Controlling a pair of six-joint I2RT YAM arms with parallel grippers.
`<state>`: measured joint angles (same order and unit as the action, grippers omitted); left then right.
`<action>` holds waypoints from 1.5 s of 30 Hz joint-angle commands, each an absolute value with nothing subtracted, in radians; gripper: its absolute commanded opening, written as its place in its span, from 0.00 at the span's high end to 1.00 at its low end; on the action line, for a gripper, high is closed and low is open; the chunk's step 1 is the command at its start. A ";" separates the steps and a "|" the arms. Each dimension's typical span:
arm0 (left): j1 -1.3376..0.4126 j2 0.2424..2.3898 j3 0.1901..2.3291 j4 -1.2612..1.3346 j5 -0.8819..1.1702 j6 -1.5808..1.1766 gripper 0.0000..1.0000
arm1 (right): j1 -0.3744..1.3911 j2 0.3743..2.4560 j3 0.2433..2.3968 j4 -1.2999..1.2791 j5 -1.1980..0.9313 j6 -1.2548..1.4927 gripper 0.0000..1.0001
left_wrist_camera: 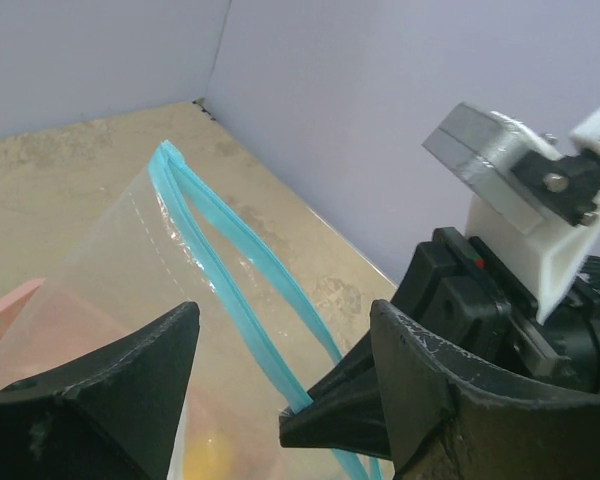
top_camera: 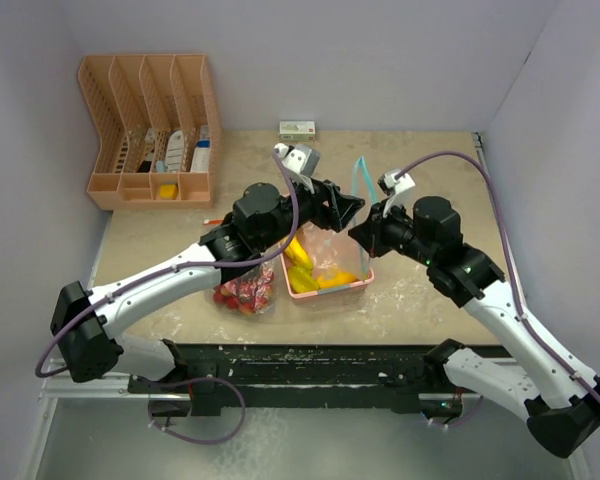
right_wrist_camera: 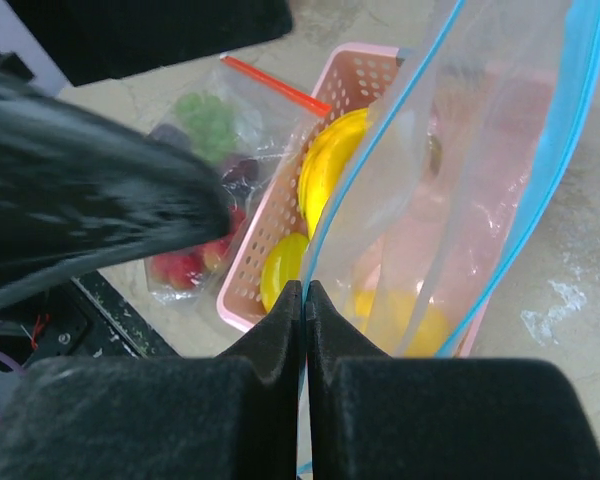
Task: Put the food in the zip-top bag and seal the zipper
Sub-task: Open the zipper of the food storage bag.
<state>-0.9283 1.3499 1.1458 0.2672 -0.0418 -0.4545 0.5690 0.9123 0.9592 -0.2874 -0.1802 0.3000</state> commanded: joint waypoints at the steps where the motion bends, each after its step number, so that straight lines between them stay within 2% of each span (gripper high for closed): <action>1: -0.921 1.382 1.242 0.196 -0.077 -0.481 0.28 | 0.596 0.912 1.038 -0.245 -0.136 0.272 1.00; 7: -0.920 1.428 1.307 0.099 -0.082 -0.490 0.37 | 0.627 0.921 1.049 -0.245 -0.114 0.266 1.00; 18: -0.920 1.471 1.323 0.068 -0.080 -0.497 0.39 | 0.690 0.934 1.061 -0.255 -0.064 0.258 1.00; 19: -0.920 1.468 1.316 0.070 -0.086 -0.496 0.41 | 0.693 0.930 1.062 -0.254 -0.058 0.258 1.00; 29: -0.920 1.408 1.239 0.077 -0.095 -0.459 1.00 | 0.697 0.915 1.062 -0.282 -0.001 0.254 1.00; 35: -0.913 1.370 1.174 0.105 -0.141 -0.449 1.00 | 0.698 0.900 1.076 -0.306 0.019 0.249 1.00; 36: -0.913 1.365 1.169 0.106 -0.149 -0.439 1.00 | 0.699 0.900 1.083 -0.320 0.028 0.244 0.91; 38: -0.913 1.353 1.161 0.097 -0.179 -0.418 1.00 | 0.698 0.889 1.093 -0.332 0.044 0.240 0.58; 40: -0.912 1.340 1.148 0.090 -0.212 -0.401 1.00 | 0.698 0.864 1.097 -0.329 0.051 0.242 0.39; 41: -0.911 1.331 1.141 0.090 -0.226 -0.395 1.00 | 0.698 0.850 1.098 -0.323 0.056 0.246 0.34; 45: -0.911 1.300 1.123 0.095 -0.245 -0.382 1.00 | 0.697 0.840 1.105 -0.320 0.143 0.279 0.33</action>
<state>-0.9154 1.3605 1.1328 0.0624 -0.1951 -0.4232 0.6964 0.8604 1.0512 -0.3428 0.0406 0.2584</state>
